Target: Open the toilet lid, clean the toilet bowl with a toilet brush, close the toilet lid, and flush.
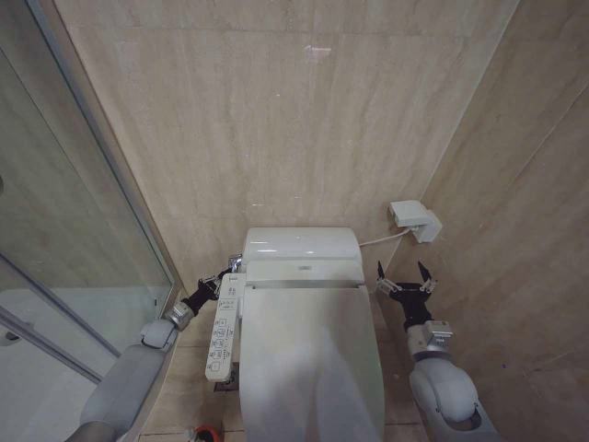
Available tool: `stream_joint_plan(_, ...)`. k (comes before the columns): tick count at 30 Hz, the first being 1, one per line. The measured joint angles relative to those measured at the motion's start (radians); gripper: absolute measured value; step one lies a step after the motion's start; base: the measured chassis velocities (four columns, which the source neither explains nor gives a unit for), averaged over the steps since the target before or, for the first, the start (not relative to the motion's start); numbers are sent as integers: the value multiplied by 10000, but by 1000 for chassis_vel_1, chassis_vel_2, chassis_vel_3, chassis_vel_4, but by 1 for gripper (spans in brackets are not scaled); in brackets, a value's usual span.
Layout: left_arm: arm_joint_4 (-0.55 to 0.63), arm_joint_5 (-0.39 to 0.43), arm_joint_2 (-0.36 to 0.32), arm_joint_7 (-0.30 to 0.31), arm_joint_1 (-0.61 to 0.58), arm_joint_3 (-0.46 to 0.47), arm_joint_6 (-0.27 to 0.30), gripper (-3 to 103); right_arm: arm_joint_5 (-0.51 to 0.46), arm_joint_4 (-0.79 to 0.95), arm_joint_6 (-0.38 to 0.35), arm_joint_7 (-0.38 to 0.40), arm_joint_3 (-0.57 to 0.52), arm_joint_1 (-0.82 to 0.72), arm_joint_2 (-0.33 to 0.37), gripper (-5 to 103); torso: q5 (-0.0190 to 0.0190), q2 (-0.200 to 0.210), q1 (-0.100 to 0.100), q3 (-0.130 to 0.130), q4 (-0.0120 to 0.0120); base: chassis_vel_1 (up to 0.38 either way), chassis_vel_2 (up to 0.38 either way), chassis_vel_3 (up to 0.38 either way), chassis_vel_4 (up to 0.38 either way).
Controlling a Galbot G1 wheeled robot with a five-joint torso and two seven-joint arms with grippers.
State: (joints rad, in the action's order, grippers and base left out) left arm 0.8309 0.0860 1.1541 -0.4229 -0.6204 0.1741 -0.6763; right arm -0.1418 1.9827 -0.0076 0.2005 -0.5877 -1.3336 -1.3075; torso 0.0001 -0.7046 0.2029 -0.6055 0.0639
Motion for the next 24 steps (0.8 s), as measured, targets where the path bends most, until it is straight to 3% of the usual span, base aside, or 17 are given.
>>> stream_joint_plan(24,15,-48,128,-66,-12,112,29,0,0,0,0,0,0,0,0,100,-1,0,1,0,2,0,0,0,0)
